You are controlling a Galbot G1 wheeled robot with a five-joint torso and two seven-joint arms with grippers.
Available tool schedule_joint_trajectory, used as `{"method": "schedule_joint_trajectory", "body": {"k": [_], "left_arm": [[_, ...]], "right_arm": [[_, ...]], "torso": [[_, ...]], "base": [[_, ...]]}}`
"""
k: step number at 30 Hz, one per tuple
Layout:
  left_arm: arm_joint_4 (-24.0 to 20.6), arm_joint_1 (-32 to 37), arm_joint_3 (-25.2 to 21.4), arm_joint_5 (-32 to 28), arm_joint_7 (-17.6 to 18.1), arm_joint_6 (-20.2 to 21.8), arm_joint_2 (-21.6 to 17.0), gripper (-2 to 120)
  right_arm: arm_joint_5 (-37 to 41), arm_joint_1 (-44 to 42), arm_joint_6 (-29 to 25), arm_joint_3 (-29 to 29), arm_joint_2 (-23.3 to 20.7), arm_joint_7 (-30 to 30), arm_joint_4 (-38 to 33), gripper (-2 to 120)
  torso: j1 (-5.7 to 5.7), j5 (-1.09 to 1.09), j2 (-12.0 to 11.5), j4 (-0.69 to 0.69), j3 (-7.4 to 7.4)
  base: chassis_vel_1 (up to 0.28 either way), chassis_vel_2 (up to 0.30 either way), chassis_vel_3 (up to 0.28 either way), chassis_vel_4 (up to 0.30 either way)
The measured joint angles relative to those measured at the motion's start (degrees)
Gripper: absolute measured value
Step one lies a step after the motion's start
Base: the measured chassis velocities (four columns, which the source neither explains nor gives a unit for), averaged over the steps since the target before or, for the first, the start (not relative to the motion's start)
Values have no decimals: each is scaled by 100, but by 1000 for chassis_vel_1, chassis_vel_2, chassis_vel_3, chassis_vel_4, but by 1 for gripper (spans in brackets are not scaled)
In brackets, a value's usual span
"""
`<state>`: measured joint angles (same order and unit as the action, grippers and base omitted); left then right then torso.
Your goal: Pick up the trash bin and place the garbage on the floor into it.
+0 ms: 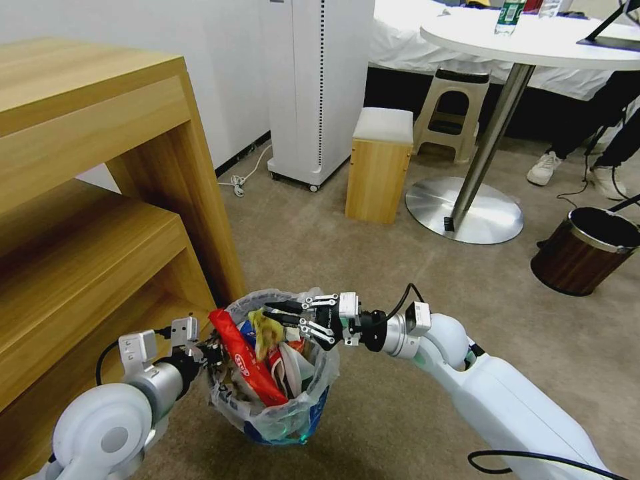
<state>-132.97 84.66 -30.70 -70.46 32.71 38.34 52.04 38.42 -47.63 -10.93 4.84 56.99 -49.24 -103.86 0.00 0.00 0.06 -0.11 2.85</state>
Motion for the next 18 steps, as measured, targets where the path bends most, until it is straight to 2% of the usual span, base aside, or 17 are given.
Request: {"method": "schedule_joint_trajectory", "body": {"k": [2, 4, 6, 7, 8, 10, 12, 13, 14, 15, 16, 18], "left_arm": [[-14, 10, -11, 8, 0, 0, -5, 1], [-17, 15, -14, 8, 0, 0, -5, 1], [-24, 30, -33, 19, 7, 0, -4, 1], [-24, 30, -33, 19, 7, 0, -4, 1], [-25, 34, -42, 27, 26, 0, -2, 1], [-25, 47, -79, 20, 168, 0, -2, 1], [-25, 51, -84, 17, 198, 0, -2, 1], [2, 77, -98, 12, 368, 0, 7, 1], [19, 90, -98, 14, 433, 0, 16, 1], [19, 90, -98, 14, 433, 0, 16, 1], [58, 114, -98, 35, 554, 0, 51, 1], [118, 126, -78, 74, 740, 0, 112, 1]], "right_arm": [[14, -12, -3, -33, -19, -77, -9, 43], [14, -16, -4, -40, -23, -86, -9, 44], [12, -32, -7, -86, -48, -75, -11, 56], [12, -32, -7, -86, -48, -75, -11, 56], [-5, -41, -7, -111, -57, -15, -13, 61], [-243, -75, 72, -231, -78, 531, -31, 72], [-300, -82, 105, -254, -81, 660, -33, 74], [-560, -117, 284, -394, -105, 1400, -31, 82], [-629, -129, 356, -461, -109, 1752, -25, 85], [-629, -129, 356, -461, -109, 1752, -25, 85], [-719, -153, 504, -621, -106, 2497, -10, 92], [-872, -188, 723, -895, -68, 3302, 13, 99]], "torso": [[0, 0, 0, 0, 0], [0, 0, 0, 0, 0], [0, 0, 0, 0, 0], [0, 0, 0, 0, 0], [0, 0, 0, 0, 0], [0, 0, 0, 0, 0], [0, 0, 0, 0, 0], [0, 1, 0, 0, 0], [0, 0, 0, 0, 0], [0, 0, 0, 0, 0], [0, 0, 0, 0, 0], [0, 0, 0, 0, 0]], "base": [[0, 0, 0, 0], [0, 0, 0, 0], [0, 0, 0, 0], [0, 0, 0, 0], [0, 0, 0, 0], [0, 0, 0, 0], [0, 0, 0, 0], [0, 0, 0, 0], [0, 0, 0, 0], [0, 0, 0, 0], [0, 0, 0, 0], [0, 0, 0, 0]]}}
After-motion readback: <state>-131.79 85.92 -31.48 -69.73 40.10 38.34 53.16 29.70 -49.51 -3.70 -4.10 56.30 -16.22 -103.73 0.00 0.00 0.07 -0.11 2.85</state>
